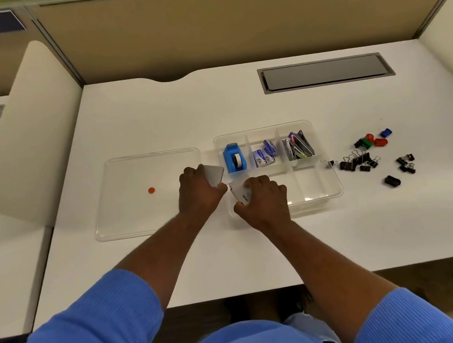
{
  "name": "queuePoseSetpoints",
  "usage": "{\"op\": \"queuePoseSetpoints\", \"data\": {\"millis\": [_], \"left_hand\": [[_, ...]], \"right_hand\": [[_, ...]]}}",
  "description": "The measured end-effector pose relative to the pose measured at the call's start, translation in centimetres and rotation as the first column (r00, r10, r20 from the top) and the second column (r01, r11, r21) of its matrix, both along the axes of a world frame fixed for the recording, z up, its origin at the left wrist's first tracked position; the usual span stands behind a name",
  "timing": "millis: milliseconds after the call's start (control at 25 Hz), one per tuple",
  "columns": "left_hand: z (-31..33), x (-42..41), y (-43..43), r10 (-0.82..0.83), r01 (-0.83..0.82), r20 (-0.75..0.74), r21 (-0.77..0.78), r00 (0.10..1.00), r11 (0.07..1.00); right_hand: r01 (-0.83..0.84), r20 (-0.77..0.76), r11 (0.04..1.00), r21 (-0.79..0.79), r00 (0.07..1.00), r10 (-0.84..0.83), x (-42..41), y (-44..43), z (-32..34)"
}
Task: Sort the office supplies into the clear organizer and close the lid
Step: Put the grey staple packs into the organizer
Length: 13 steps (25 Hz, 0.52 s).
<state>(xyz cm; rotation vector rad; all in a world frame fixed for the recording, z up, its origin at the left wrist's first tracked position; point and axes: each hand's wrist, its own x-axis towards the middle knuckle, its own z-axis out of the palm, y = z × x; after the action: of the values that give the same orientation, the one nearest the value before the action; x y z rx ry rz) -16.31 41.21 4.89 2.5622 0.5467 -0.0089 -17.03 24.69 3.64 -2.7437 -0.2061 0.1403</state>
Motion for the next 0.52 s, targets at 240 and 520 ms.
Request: {"op": "queuePoseSetpoints", "data": {"millis": [240, 520], "left_hand": [[-0.1, -0.9, 0.6, -0.02, 0.02, 0.01, -0.018, 1.0, 1.0], [0.6, -0.6, 0.5, -0.02, 0.022, 0.038, -0.057, 0.999, 0.998]], "right_hand": [[-0.091, -0.049, 0.961, -0.263, 0.996, 0.081, 1.1, 1.9, 0.1], [-0.067, 0.032, 0.985, -0.162, 0.997, 0.073, 1.6, 1.2, 0.3]]}}
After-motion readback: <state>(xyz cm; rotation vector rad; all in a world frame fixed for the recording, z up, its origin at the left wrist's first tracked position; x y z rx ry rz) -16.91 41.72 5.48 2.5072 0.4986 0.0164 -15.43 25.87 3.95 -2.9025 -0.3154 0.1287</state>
